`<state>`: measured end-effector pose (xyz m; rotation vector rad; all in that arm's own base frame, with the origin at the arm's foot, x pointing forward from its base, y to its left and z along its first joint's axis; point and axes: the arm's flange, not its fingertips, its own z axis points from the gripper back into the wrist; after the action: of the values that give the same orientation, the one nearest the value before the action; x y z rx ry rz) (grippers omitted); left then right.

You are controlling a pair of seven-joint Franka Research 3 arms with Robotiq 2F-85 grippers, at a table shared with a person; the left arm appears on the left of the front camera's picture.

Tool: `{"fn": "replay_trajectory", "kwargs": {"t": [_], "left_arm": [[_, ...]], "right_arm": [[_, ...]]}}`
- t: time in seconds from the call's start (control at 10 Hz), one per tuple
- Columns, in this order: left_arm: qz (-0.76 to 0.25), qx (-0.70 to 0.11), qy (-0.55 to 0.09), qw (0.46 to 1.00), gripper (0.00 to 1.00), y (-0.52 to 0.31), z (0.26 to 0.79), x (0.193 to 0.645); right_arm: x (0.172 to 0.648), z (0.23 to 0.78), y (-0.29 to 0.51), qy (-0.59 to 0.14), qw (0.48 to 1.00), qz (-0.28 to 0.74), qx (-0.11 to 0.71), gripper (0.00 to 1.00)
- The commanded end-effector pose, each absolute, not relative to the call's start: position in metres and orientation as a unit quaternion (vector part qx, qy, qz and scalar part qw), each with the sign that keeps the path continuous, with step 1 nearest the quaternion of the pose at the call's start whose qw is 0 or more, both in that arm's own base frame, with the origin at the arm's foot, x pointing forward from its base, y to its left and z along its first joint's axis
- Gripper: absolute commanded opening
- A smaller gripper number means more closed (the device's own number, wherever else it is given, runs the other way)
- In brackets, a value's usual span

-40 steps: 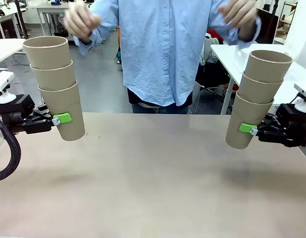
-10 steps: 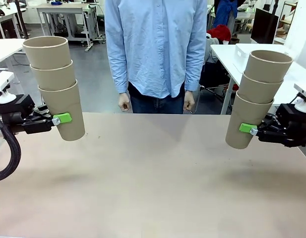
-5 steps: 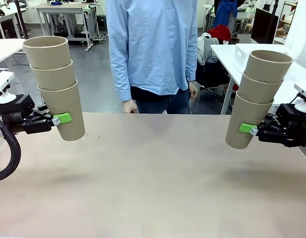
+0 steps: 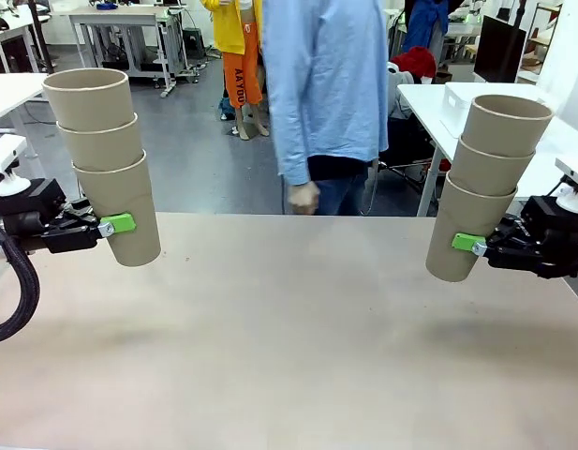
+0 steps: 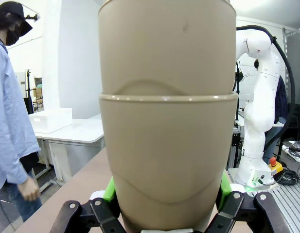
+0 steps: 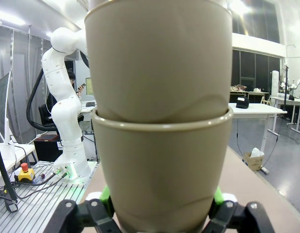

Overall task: Stack the cups and store them in the basket.
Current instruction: Place the stack of Reusable plastic cups into the Pantry Basket.

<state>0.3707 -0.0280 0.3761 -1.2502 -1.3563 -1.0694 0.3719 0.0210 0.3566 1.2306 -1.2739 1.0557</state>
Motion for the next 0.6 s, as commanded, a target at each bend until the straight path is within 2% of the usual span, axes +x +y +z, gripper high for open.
{"fn": "replay_trajectory", "kwargs": {"t": [0.0, 0.5], "left_arm": [[-0.443, -0.511, -0.561, 0.477, 0.86, -0.0283, 0.3794, 0.37], [-0.443, -0.511, -0.561, 0.477, 0.86, -0.0283, 0.3794, 0.37]], "right_arm": [[0.3719, 0.3599, 0.021, -0.533, 0.511, 0.441, 0.51, 0.85], [0.3719, 0.3599, 0.021, -0.533, 0.511, 0.441, 0.51, 0.85]]}}
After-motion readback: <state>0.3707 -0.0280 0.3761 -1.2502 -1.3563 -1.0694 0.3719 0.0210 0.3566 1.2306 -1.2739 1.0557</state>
